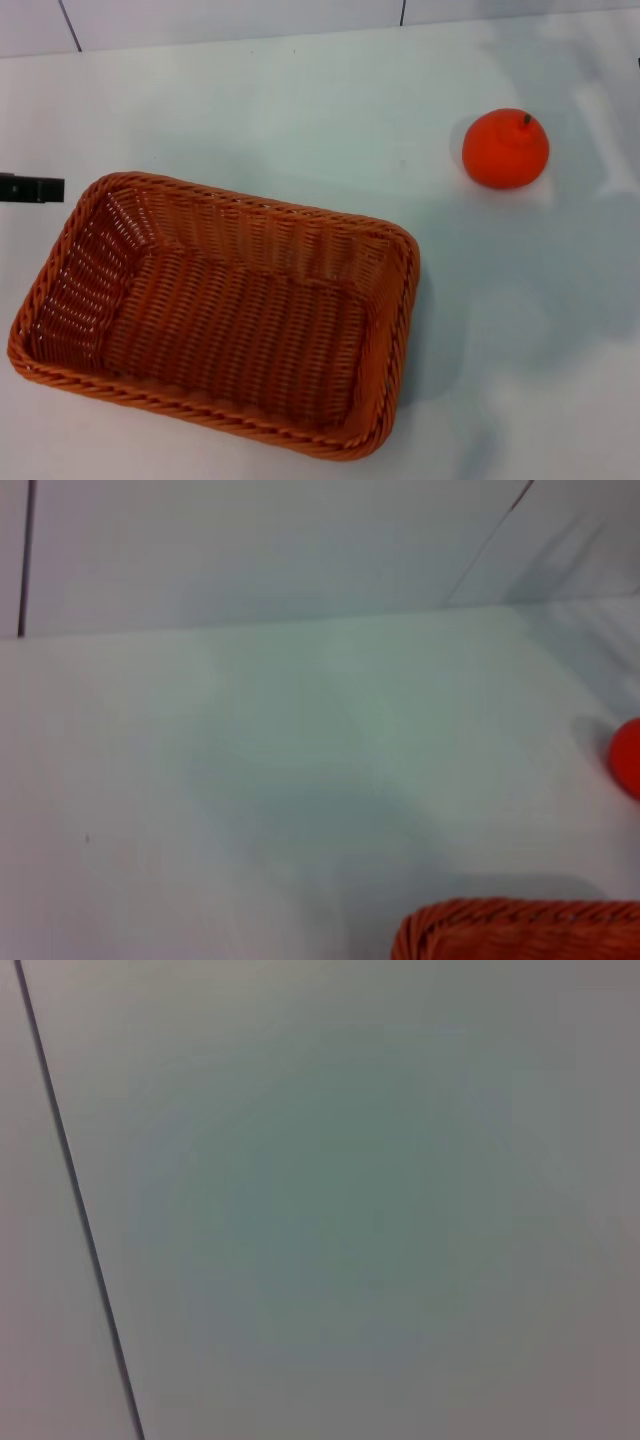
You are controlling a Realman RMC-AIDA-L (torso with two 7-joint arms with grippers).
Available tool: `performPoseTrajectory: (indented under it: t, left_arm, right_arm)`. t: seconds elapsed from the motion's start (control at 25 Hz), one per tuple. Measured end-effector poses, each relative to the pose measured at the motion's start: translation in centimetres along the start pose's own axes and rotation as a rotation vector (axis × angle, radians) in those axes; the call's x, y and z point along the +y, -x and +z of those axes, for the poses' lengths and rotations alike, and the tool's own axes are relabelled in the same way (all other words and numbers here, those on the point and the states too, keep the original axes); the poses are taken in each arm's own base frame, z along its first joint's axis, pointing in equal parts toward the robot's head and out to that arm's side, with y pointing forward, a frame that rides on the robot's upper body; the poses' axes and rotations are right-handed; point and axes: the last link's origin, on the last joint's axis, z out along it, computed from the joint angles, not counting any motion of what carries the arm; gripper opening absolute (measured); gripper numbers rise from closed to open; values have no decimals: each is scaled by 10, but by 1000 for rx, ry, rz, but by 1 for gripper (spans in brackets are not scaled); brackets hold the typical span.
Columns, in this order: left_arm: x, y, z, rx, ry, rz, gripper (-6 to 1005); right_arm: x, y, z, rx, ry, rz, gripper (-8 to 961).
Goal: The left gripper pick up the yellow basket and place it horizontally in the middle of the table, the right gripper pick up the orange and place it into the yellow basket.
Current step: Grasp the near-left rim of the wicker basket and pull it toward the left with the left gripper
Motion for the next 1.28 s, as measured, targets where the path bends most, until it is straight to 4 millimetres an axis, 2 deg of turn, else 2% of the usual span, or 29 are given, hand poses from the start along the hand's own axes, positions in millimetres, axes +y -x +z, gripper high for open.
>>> performPoseTrajectory:
  t: [1.0, 1.28]
  left_arm:
    - [10, 15, 44, -217, -40, -46, 808]
    - [11, 15, 48, -236, -53, -45, 791]
  right_arm:
    - [2, 0, 5, -16, 26, 4, 692]
    - [4, 1, 4, -17, 31, 4, 692]
